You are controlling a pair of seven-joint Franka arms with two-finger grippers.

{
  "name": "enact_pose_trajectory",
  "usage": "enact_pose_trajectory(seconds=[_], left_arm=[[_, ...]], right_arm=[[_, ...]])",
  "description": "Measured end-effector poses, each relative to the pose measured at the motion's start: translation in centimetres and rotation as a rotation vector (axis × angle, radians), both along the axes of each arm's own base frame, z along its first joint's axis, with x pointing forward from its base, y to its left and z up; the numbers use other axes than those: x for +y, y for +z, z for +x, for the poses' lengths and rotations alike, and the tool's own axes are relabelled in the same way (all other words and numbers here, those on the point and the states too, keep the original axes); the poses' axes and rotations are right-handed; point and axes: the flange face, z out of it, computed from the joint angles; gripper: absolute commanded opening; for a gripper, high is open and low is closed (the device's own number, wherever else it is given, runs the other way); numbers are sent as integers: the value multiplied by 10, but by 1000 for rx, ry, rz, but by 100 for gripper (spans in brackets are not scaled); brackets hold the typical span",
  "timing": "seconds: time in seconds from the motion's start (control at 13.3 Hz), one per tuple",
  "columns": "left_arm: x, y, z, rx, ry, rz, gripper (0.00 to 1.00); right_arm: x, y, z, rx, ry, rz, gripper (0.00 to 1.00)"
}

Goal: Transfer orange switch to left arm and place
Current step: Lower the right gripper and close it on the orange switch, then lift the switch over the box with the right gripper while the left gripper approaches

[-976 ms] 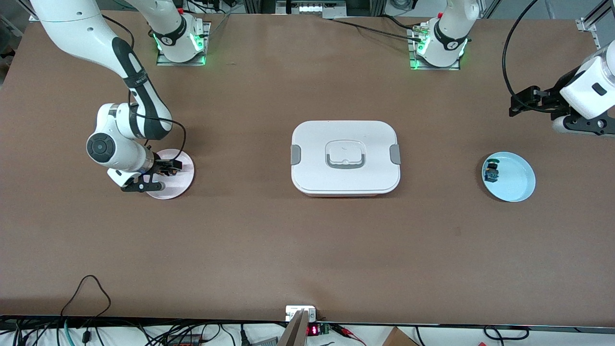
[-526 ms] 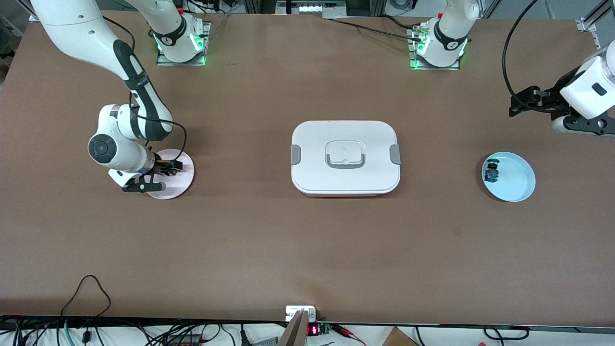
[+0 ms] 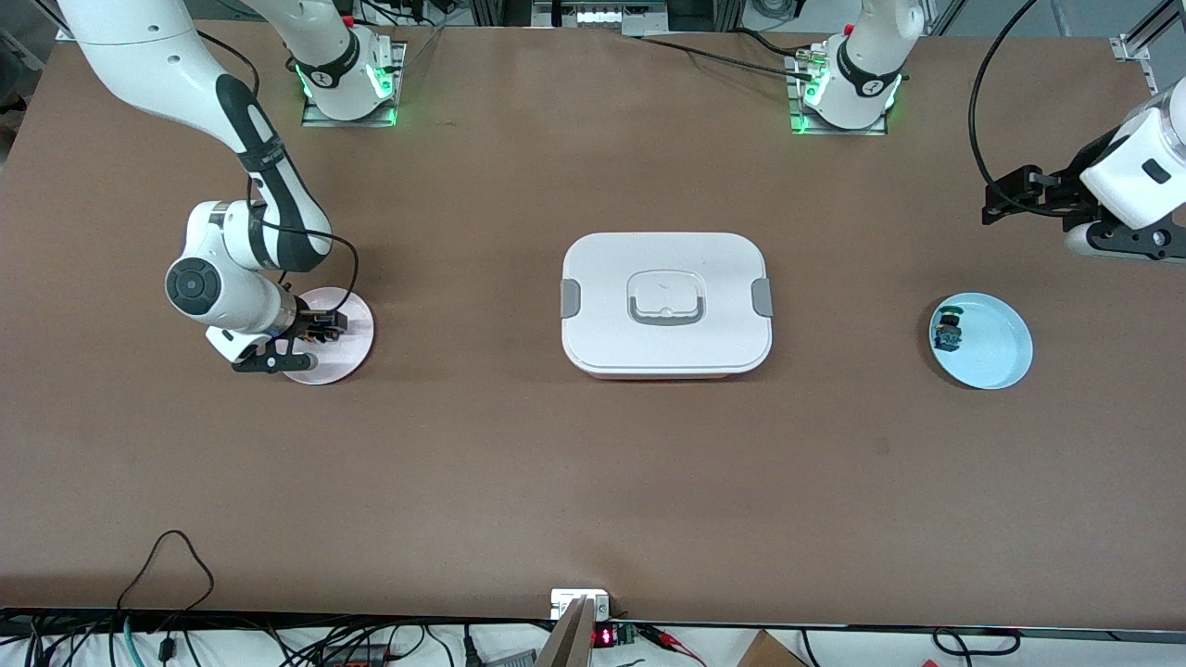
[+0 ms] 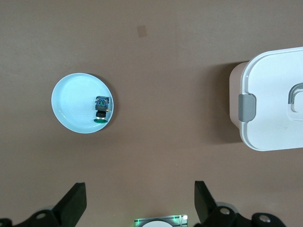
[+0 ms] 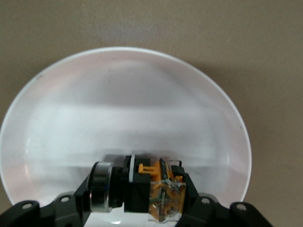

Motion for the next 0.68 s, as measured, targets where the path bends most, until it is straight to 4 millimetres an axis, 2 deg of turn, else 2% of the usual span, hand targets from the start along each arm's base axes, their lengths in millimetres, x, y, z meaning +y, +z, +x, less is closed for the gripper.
enact_pose_trajectory(seconds=[0.15, 0.23, 0.45, 0.68], left_arm=[[0, 0, 0, 0, 0, 0, 100], [0, 0, 0, 0, 0, 0, 100], [0, 0, 0, 0, 0, 0, 100], [0, 0, 0, 0, 0, 0, 100]], right_arm=[[2, 23, 10, -3, 2, 3, 14], [4, 50, 18, -4, 4, 7, 14], [9, 92, 27, -15, 11, 16, 14], [26, 142, 39, 2, 37, 27, 14]])
